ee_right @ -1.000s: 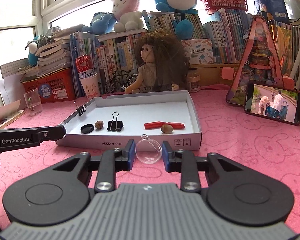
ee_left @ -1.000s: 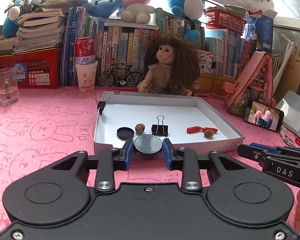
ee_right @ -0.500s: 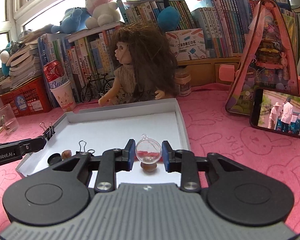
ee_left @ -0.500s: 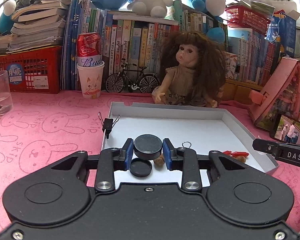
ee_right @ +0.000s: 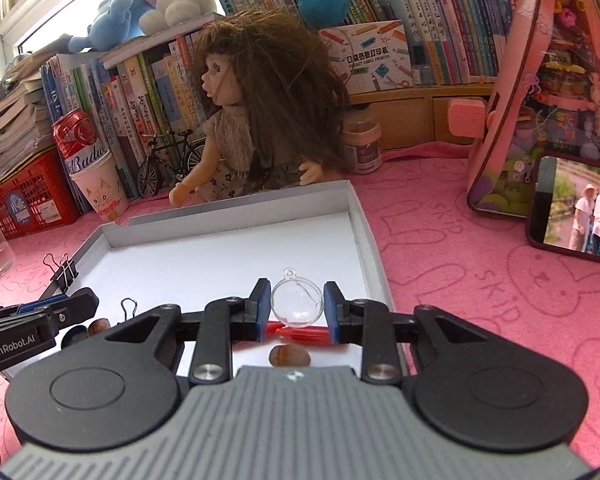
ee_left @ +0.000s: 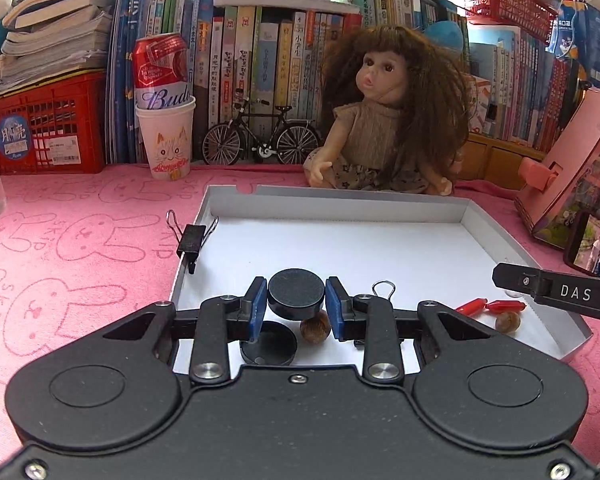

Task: Organize rigid objects
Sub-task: 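Carry the black lid in the left tool while the right tool carries the clear sphere over the tray, then open the left tool to drop the lid while the right tool drops the clear sphere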

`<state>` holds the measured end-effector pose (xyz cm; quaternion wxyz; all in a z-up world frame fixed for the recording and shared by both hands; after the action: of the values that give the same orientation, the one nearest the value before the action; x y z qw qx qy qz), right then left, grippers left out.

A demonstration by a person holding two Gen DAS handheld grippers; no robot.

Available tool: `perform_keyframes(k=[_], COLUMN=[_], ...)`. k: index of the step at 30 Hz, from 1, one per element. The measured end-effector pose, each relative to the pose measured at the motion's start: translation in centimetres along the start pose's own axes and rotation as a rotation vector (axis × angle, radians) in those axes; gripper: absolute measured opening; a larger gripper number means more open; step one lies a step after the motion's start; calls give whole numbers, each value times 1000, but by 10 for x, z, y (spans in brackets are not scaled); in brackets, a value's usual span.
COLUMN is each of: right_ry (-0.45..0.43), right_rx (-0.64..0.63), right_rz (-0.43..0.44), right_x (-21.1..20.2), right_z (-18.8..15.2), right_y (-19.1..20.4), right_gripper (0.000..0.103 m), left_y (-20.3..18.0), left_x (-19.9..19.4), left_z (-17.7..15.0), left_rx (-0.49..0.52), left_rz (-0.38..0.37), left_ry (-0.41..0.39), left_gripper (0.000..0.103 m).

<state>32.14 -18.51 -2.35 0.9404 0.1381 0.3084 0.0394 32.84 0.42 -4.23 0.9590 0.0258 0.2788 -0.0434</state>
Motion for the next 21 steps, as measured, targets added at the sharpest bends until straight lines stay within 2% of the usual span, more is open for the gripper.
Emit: perform_keyframes(k=[17,19,21], right_ry=[28,26,21], right_rx=[-2,8,16], right_rz=[-2,2,4], right_x=[8,7,5], right_z=[-6,-7,-6], right_y=[4,3,3], right_gripper=[34,37,38], left_y=[-3,-4,-5], left_x=[2,-2,-6], left_z=[-2,0,2], left_rx=[-8,-9,-6], left_rz=[-15,-24,-29], left_ry=[16,5,-5], left_gripper=[30,32,41])
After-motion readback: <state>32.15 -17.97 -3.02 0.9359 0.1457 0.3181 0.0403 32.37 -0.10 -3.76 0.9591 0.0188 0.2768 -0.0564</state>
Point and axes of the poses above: each gripper's, at about its wrist camera, not at the fingertips, and x roughly the way its jaws point, y to its left, z to its top, the point moved 10 cm from there along x, roughly the way its jaws point, and after that the axes turned 8 degrees about x, right-handed, at the moved point
